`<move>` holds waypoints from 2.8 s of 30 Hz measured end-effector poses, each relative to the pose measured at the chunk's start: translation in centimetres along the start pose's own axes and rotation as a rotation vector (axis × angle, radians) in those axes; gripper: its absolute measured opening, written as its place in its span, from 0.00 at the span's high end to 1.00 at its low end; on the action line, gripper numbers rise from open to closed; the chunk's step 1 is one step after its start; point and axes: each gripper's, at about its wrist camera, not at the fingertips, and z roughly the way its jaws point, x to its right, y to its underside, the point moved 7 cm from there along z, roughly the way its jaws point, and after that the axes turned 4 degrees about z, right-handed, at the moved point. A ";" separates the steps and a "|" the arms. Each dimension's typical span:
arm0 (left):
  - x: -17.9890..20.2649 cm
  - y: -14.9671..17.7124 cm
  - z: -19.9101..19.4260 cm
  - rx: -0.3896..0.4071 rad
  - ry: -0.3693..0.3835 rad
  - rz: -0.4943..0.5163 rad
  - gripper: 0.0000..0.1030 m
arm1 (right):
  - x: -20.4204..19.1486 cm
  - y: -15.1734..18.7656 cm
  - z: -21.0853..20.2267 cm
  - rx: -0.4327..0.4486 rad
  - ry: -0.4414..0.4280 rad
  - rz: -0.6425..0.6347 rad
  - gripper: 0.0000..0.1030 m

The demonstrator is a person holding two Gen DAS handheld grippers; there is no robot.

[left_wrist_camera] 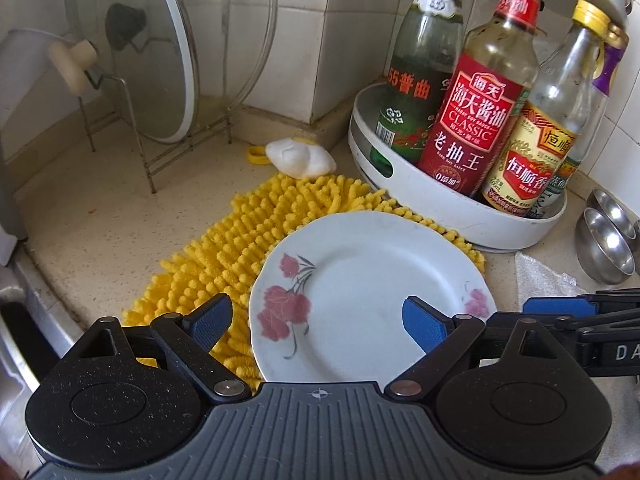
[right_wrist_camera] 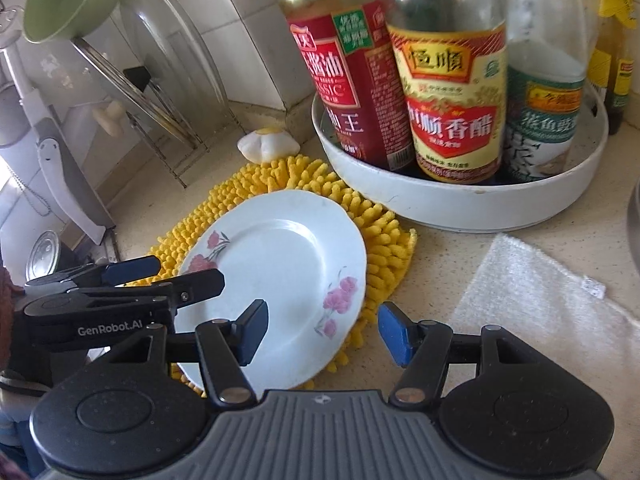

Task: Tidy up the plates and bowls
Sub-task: 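Move both grippers to the pink-flowered plate on the yellow mat and grasp its rim, then lift the pink-flowered plate off the yellow mat with both grippers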

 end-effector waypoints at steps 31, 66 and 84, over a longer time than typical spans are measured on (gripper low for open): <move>0.2 0.6 2.7 -0.117 0.044 -0.002 0.09 | -0.1 0.3 1.9 -0.066 -0.054 0.026 0.44; 0.9 1.4 2.3 -0.121 0.035 0.054 0.06 | 1.1 1.6 1.9 -0.072 -0.036 0.084 0.44; 2.0 1.2 0.9 -0.073 0.031 0.077 0.12 | 1.0 2.2 0.3 -0.029 -0.010 0.065 0.48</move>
